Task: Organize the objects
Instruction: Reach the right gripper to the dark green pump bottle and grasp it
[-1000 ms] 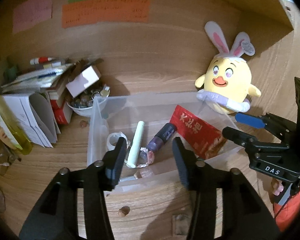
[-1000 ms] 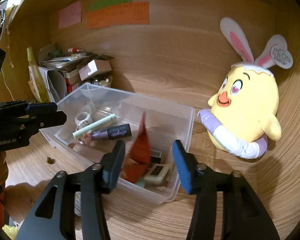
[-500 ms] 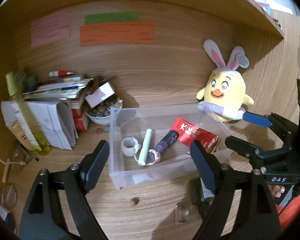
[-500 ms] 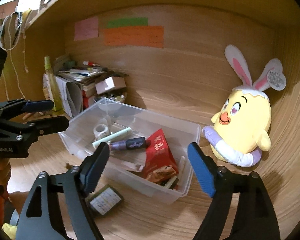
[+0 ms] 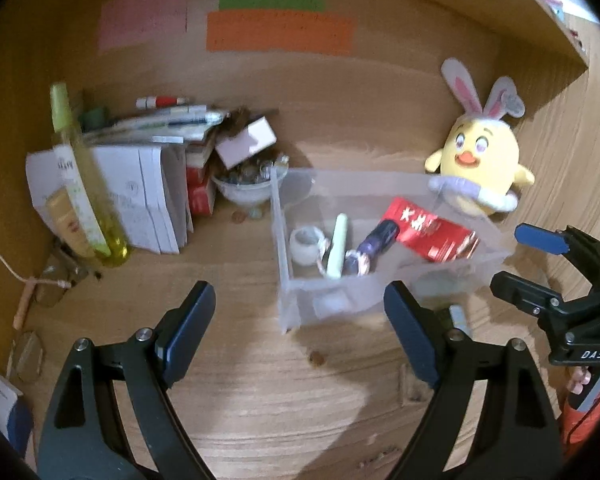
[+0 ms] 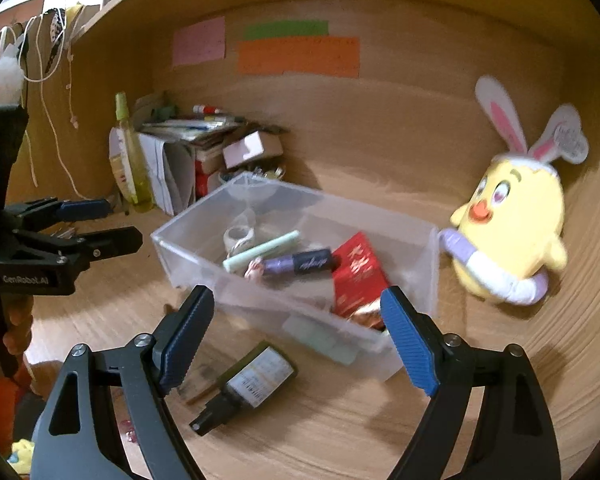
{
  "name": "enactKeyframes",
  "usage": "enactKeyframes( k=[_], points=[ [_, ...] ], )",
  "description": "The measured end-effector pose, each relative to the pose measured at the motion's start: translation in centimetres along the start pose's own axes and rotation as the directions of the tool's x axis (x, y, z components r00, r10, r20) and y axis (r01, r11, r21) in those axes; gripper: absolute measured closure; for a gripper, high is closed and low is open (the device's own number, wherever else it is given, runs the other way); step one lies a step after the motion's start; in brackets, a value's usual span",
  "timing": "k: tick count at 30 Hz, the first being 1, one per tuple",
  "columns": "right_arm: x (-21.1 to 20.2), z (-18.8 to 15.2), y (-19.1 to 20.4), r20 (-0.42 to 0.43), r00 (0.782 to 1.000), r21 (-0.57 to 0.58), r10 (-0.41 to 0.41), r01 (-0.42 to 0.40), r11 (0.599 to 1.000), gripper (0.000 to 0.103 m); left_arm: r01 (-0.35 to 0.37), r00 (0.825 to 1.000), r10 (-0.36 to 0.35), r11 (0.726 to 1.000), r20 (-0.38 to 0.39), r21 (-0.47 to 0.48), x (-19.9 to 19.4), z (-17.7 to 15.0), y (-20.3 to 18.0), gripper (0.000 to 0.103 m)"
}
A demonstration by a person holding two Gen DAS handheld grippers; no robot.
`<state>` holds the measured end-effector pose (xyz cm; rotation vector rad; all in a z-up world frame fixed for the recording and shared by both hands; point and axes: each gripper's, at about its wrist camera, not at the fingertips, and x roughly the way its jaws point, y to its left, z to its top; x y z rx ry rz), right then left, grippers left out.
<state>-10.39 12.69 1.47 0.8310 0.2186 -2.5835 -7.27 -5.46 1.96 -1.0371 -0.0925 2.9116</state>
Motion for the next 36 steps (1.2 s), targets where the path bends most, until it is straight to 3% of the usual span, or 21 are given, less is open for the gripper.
enactKeyframes(
  k=[3, 7, 11, 19, 23, 25, 26, 32, 34, 36],
  points=[
    [0.6, -0.8, 0.4, -0.027, 1.000, 0.015, 0.015, -0.014, 1.000, 0.020, -0.006, 1.000, 0.006, 1.000, -0.024, 0.006, 1.0, -1.0, 0.1, 0.016],
    [0.8, -2.2, 0.8, -0.031, 0.999, 0.046, -0.010, 0.011, 0.999, 0.020, -0.001, 0.997, 0.003, 1.000, -0.074, 0.027, 2.6, -2.5, -0.2, 0.036],
    [1.6, -3.4, 0.9, -0.065, 0.997, 0.104, 0.033, -0.026, 0.994, 0.020, 0.022, 0.992, -0.020, 1.000, -0.125, 0.010, 4.2, -3.4, 0.0, 0.042],
    [4.4, -4.3, 0.5, -0.147, 0.988, 0.142, 0.042, -0.021, 0.990, 0.021, 0.003, 0.985, -0.005, 1.000, -0.172, -0.017, 5.1, -4.2, 0.5, 0.043],
    [4.9, -4.6, 0.6, -0.165, 0.985, 0.137, 0.049, -0.026, 0.990, 0.022, -0.013, 0.981, 0.015, 1.000, -0.191, 0.015, 5.5, -4.4, -0.2, 0.045],
    [5.2, -4.7, 1.0, -0.178, 0.983, 0.119, 0.039, -0.018, 0.993, 0.027, -0.017, 0.979, 0.024, 0.999, -0.202, 0.034, 5.7, -4.5, -0.5, 0.052],
    [5.4, -4.8, 1.3, -0.185, 0.982, 0.110, 0.035, -0.014, 0.994, 0.036, -0.010, 0.977, 0.018, 0.999, -0.214, 0.037, 5.9, -4.5, -0.6, 0.059],
    [6.0, -5.0, 1.9, -0.209, 0.977, 0.079, 0.041, -0.025, 0.997, 0.061, 0.003, 0.970, 0.012, 0.998, -0.242, 0.060, 6.4, -4.8, -1.0, 0.082],
    [6.0, -5.0, 1.6, -0.208, 0.977, 0.093, 0.050, -0.031, 0.995, 0.062, -0.006, 0.971, 0.022, 0.998, -0.237, 0.069, 6.4, -4.9, -1.1, 0.092],
    [5.9, -5.0, 1.5, -0.196, 0.979, 0.101, 0.058, -0.038, 0.994, 0.062, -0.003, 0.972, 0.020, 0.998, -0.233, 0.070, 6.3, -4.9, -1.1, 0.092]
  ],
)
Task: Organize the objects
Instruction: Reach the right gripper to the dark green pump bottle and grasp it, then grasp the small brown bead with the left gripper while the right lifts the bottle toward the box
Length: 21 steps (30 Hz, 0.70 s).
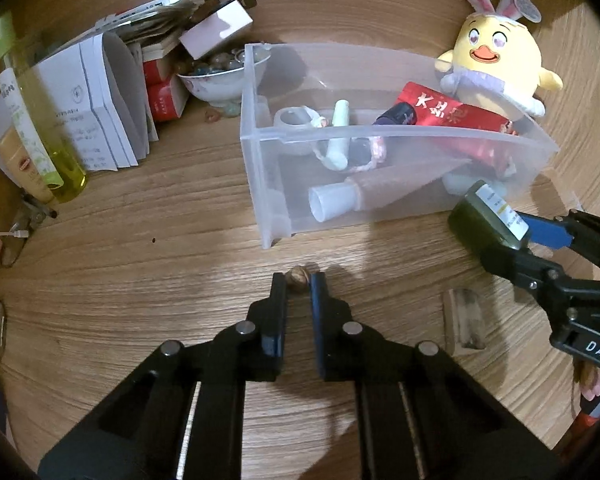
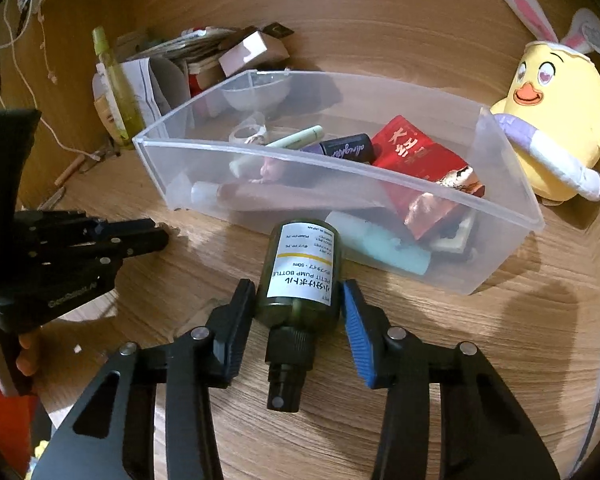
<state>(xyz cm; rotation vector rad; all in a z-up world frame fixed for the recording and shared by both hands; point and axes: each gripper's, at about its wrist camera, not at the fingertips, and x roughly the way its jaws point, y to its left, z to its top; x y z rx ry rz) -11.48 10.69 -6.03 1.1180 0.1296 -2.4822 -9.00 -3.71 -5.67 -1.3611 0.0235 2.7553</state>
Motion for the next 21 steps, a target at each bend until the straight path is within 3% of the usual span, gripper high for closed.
enactKeyframes(
  k=[7, 10, 21],
  points=[
    [-1.0, 0.0, 0.1, 0.039, 0.999, -0.006, 0.007, -0.007, 1.000, 0.063, 0.016, 0.999, -0.016, 1.000, 0.034, -0.018, -0.9, -0.2, 0.4, 0.092],
    [-1.8, -0.2, -0.1, 0.058, 0.998, -0.001, 0.023, -0.022, 1.000, 0.064, 0.061, 0.996, -0.059, 0.998, 0.069, -0.031, -2.0, -0.5, 0.8, 0.092],
    [-5.5, -1.0, -1.3, 0.135, 0.990, 0.012, 0.040, -0.042, 0.999, 0.064, 0.063, 0.991, -0.054, 0.996, 0.126, -0.071, -4.9, -0.6, 0.3, 0.092]
  ],
)
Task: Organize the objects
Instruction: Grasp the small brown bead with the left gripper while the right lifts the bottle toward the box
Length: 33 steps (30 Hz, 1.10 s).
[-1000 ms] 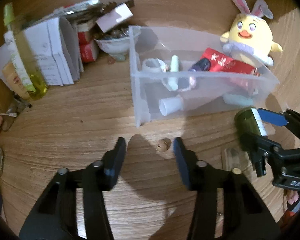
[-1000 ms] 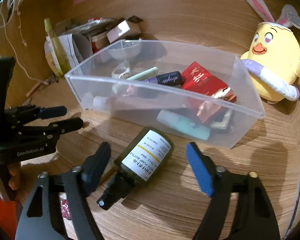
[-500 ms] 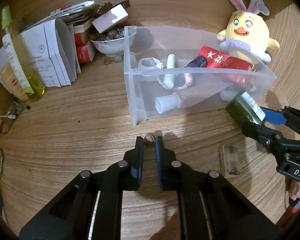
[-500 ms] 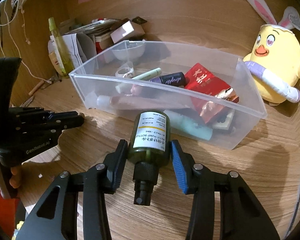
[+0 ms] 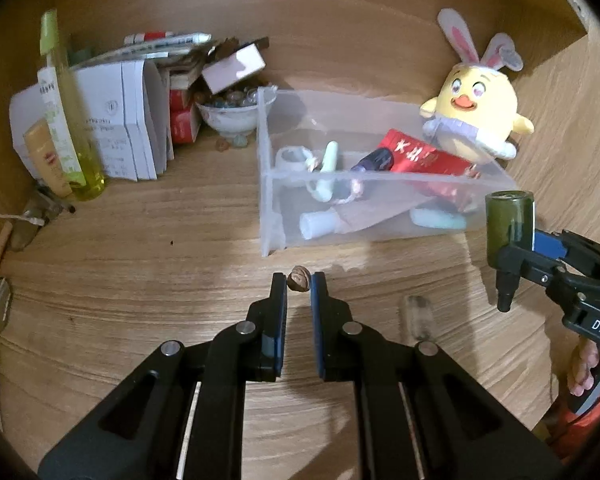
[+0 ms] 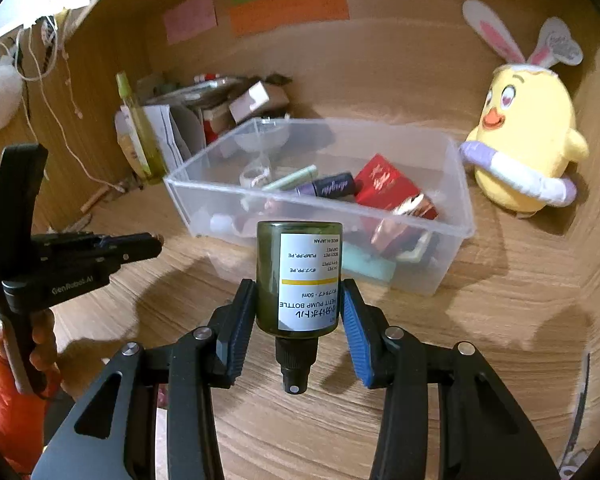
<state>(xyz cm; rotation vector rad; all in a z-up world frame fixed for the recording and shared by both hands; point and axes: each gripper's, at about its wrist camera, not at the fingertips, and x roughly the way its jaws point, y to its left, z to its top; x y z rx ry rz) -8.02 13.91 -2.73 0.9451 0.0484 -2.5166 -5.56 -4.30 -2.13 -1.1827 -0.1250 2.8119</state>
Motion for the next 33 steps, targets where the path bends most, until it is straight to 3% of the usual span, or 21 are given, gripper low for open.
enactKeyframes(
  k=[11, 20, 28, 33],
  points=[
    [-2.9, 2.9, 0.4, 0.116, 0.992, -0.046, -0.042, 0.047, 0.998, 0.064, 0.048, 0.992, -0.051, 0.998, 0.118, 0.030, -3.1, 3.3, -2.1, 0.092],
    [-2.7, 6.6, 0.9, 0.164, 0.985, -0.076, -0.054, 0.067, 0.995, 0.064, 0.036, 0.983, -0.044, 0.998, 0.176, 0.051, -4.4, 5.9, -2.9, 0.092],
    [-2.3, 10.0, 0.5, 0.194, 0.976, -0.099, -0.099, 0.120, 0.988, 0.064, 0.040, 0.983, -0.046, 0.998, 0.177, 0.041, -3.1, 7.9, -2.4, 0.092],
    [-0.4, 10.8, -0.4, 0.168, 0.980, -0.080, -0.110, 0.125, 0.989, 0.064, 0.031, 0.989, -0.034, 0.999, 0.144, 0.026, -1.1, 8.3, -2.2, 0.092]
  ],
)
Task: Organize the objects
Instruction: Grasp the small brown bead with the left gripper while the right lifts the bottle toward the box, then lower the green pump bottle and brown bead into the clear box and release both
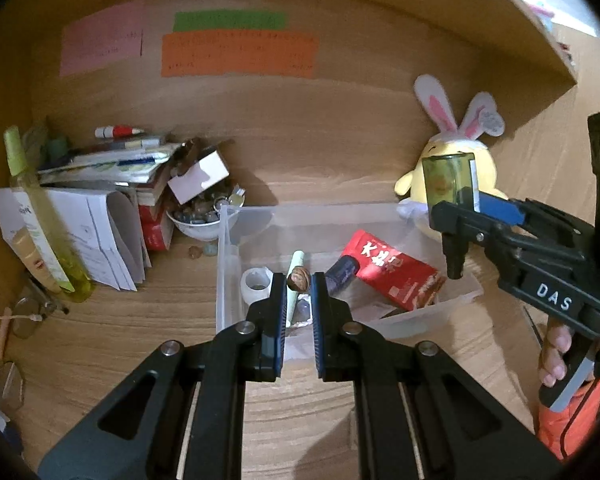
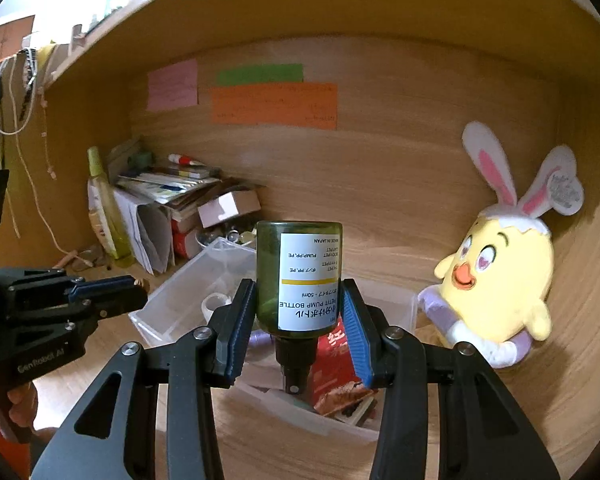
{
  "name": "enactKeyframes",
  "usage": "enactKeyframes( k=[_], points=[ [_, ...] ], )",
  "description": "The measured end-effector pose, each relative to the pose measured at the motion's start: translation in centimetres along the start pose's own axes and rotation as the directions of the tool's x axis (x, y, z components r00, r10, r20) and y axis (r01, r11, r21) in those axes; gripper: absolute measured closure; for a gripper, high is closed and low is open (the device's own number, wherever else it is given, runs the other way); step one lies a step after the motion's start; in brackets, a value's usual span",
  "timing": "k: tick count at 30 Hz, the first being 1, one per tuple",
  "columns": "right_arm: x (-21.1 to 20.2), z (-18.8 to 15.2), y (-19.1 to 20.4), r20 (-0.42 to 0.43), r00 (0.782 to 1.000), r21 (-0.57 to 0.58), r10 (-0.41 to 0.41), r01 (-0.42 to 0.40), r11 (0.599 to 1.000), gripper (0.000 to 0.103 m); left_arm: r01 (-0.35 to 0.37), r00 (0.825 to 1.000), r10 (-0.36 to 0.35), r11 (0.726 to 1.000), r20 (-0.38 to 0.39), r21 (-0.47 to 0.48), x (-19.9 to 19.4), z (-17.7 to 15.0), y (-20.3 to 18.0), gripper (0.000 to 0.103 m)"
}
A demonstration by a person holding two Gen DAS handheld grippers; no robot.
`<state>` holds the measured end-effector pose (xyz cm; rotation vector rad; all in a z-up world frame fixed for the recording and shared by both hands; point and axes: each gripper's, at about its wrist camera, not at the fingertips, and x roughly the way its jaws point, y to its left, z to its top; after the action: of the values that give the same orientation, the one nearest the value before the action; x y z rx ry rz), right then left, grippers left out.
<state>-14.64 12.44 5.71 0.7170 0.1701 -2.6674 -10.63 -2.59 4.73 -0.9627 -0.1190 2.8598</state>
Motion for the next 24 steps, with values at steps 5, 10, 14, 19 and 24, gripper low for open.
enactKeyframes(
  k=[5, 10, 14, 19, 24],
  points=[
    [2.6, -1.1, -0.1, -0.056, 0.998, 0.006, 0.004, -0.003, 1.000, 0.064, -0.014, 0.999, 0.013, 1.000, -0.048, -0.019, 2.5, -0.1, 0.5, 0.092],
    [4.7, -1.7, -0.4, -0.102, 0.995, 0.004, -0.021, 0.021, 1.000, 0.064, -0.030, 0.998, 0.029, 0.999, -0.064, -0.019, 4.0, -0.5, 0.6, 0.092],
    [6.1, -2.2, -0.6, -0.136, 0.990, 0.007, -0.042, 0.044, 0.999, 0.064, -0.022, 0.997, 0.020, 0.999, -0.072, -0.023, 5.0, -0.6, 0.6, 0.092],
    [7.4, -2.7, -0.1, -0.163, 0.984, -0.023, -0.072, 0.070, 0.997, 0.064, -0.008, 0.996, 0.005, 1.000, -0.091, -0.030, 6.3, -0.9, 0.9, 0.092],
    [8.2, -3.0, 0.5, -0.187, 0.980, -0.032, -0.068, 0.063, 0.998, 0.064, -0.001, 0.995, -0.002, 0.999, -0.096, -0.033, 6.5, -1.1, 1.0, 0.092]
  ],
)
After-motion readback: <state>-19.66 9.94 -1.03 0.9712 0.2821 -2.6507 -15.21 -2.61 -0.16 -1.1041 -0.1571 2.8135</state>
